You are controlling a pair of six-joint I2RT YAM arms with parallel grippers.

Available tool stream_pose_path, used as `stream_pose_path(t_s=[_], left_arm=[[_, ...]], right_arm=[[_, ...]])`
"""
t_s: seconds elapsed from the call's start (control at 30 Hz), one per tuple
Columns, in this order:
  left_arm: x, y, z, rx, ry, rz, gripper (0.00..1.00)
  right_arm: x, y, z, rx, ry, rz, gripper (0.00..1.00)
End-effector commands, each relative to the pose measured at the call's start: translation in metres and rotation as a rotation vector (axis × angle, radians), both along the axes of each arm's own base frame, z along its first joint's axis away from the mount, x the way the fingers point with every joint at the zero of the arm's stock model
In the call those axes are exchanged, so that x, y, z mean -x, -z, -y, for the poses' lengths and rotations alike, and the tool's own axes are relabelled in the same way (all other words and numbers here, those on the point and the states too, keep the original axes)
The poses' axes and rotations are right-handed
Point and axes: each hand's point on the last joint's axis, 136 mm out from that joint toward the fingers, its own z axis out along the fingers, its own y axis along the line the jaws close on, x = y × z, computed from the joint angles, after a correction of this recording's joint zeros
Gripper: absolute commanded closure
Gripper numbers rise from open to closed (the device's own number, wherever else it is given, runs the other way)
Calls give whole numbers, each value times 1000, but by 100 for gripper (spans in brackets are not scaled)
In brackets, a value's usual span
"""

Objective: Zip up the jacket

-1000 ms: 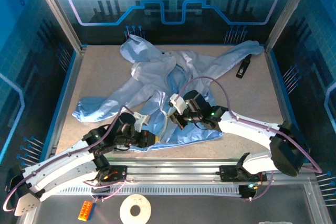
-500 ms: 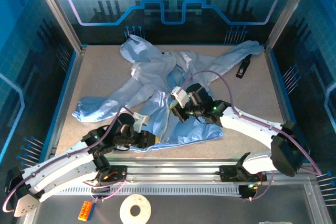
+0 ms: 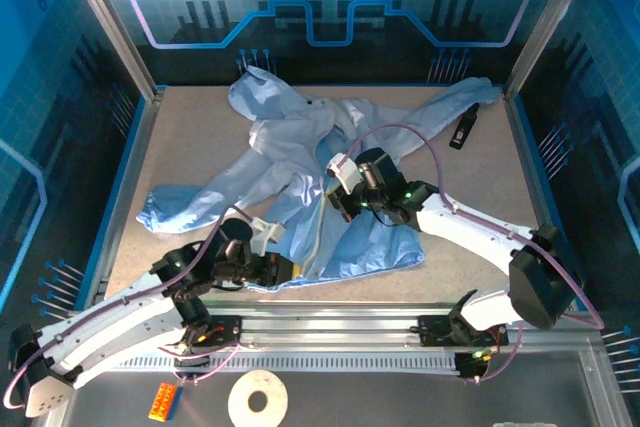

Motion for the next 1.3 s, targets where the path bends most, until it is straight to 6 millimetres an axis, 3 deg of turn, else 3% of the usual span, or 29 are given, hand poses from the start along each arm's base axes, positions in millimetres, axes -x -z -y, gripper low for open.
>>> stream_pose_path(t_s=[0.0, 1.27], left_arm=[[27, 21, -8, -47, 59, -126, 100], [26, 24, -12, -64, 41, -124, 100]], right_arm=[[-35, -26, 10, -14, 87, 103, 100], [-106, -43, 36, -8, 138, 142, 100]])
